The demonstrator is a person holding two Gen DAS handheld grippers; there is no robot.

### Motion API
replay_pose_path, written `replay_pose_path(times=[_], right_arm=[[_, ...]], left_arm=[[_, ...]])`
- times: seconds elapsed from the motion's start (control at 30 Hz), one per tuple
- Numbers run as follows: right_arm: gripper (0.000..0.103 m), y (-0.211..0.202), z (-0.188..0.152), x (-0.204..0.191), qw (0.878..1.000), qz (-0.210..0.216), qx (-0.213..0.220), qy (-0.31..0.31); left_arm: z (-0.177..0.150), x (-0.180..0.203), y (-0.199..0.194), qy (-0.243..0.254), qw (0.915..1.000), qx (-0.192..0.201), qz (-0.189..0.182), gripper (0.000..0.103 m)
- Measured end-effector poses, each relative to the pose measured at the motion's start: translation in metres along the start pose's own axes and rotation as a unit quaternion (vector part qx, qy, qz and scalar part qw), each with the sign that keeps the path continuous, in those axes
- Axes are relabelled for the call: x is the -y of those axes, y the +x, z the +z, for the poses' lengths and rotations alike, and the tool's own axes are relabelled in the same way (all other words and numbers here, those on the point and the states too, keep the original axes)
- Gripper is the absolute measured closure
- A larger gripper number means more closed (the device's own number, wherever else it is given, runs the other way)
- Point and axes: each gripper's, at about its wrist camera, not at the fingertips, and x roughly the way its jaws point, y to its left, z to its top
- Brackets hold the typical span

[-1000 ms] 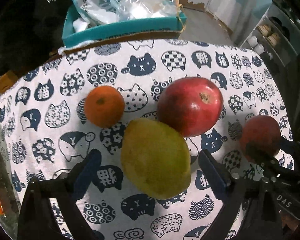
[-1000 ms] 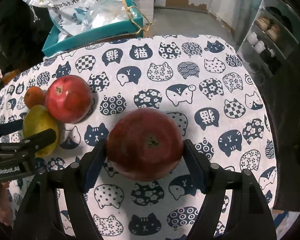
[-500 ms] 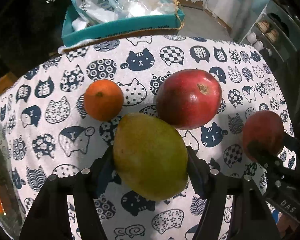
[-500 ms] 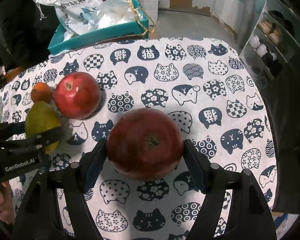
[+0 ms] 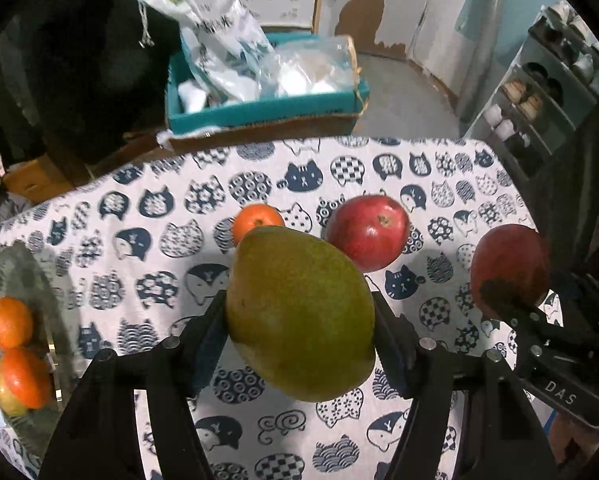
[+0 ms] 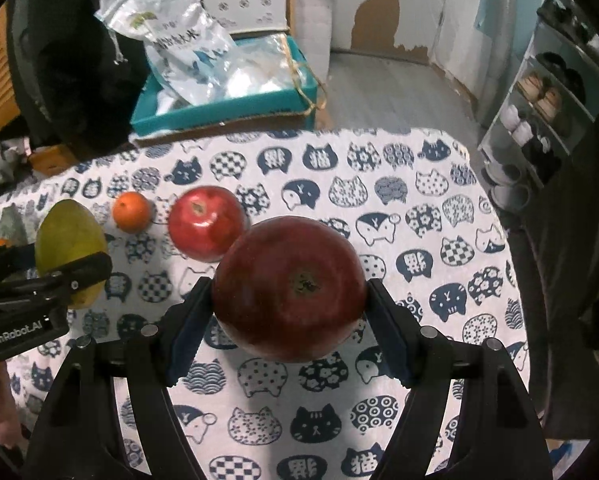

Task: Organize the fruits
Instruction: 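Lift the apple with the right tool while the left tool lifts the pear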

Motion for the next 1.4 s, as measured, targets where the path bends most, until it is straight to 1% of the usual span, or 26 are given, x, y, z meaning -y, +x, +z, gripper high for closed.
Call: replay_pose_path(times=[0.2,0.57,0.87,1.2,1.4], right_arm=[[0.027,-0.022,0.003,-0.013,1.0,0.009,0.019,-0.014],[0.027,-0.067,0.012,-0.034,0.997,0.03,0.063,-0.031],[0.027,-0.099,0.018,-0.055,0.993,0.053,0.096,-0.048],[0.027,-0.126,0.024,-0.083,0.987,0.079,0.12,-0.072],[0.027,-0.141,0.028,-0.105,0.982,0.096,0.133,-0.088]], left_arm=[[-0.003,-0.011,-0.032,-0.006,0.9997,0.025,-0.002,0.034],[-0.014,-0.037,-0.09,-0.018,0.9975,0.069,0.008,0.034],[-0.022,-0.049,-0.138,-0.01,0.9923,0.12,0.028,0.034],[-0.03,-0.068,-0.18,-0.013,0.9869,0.157,0.037,0.034],[-0.036,-0.082,-0.197,-0.021,0.9842,0.17,0.044,0.034]])
